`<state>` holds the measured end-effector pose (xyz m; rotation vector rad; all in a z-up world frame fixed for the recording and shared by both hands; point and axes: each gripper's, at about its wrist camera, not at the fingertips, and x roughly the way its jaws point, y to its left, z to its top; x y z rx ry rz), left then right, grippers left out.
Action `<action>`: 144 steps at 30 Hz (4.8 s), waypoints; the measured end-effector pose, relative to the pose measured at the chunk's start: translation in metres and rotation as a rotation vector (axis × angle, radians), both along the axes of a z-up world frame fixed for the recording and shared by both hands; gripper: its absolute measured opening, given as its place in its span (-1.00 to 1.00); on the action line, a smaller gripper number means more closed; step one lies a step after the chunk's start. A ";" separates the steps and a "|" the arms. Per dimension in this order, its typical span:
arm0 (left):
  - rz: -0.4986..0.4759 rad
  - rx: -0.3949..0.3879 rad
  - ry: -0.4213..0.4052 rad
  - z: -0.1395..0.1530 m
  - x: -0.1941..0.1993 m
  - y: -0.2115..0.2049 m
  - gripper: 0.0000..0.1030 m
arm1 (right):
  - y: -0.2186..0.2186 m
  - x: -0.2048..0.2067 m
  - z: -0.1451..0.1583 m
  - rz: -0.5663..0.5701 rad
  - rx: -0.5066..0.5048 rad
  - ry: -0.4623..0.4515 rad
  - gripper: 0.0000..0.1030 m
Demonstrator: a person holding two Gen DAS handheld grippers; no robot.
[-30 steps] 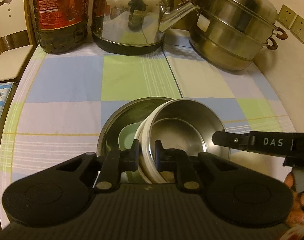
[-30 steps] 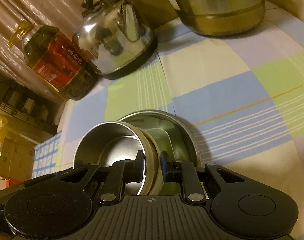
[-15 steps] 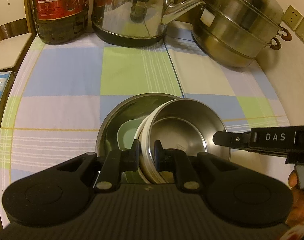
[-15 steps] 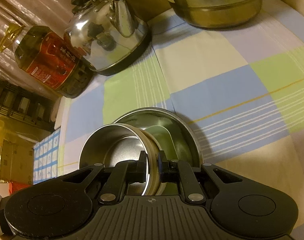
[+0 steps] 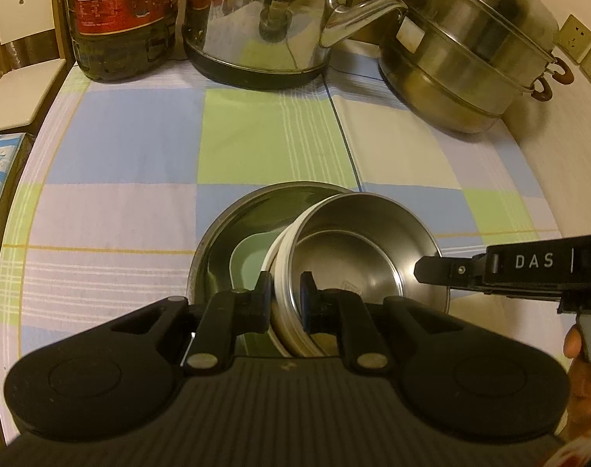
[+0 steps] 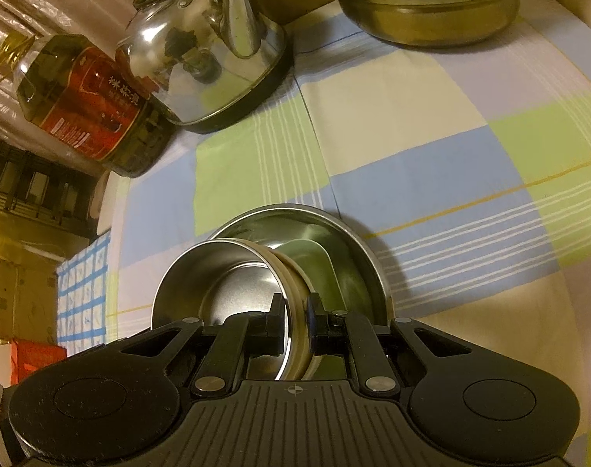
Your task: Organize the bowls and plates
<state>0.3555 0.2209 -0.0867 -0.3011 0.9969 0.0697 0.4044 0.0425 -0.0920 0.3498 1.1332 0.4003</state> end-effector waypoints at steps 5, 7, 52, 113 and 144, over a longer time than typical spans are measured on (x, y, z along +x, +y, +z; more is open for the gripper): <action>0.004 -0.006 0.001 0.001 0.001 0.000 -0.75 | 0.000 0.001 0.000 0.013 -0.002 -0.003 -0.78; 0.012 -0.007 0.000 0.001 0.001 0.000 -0.73 | 0.001 0.000 0.001 0.028 -0.011 -0.009 -0.78; 0.087 0.131 -0.223 0.066 -0.293 -0.166 -0.43 | -0.129 -0.292 0.030 0.176 -0.131 -0.385 0.49; -0.017 0.129 -0.173 0.053 -0.355 -0.197 -0.43 | -0.140 -0.367 0.018 0.178 -0.152 -0.328 0.49; -0.023 0.133 -0.179 0.054 -0.353 -0.196 -0.43 | -0.141 -0.367 0.019 0.178 -0.150 -0.328 0.49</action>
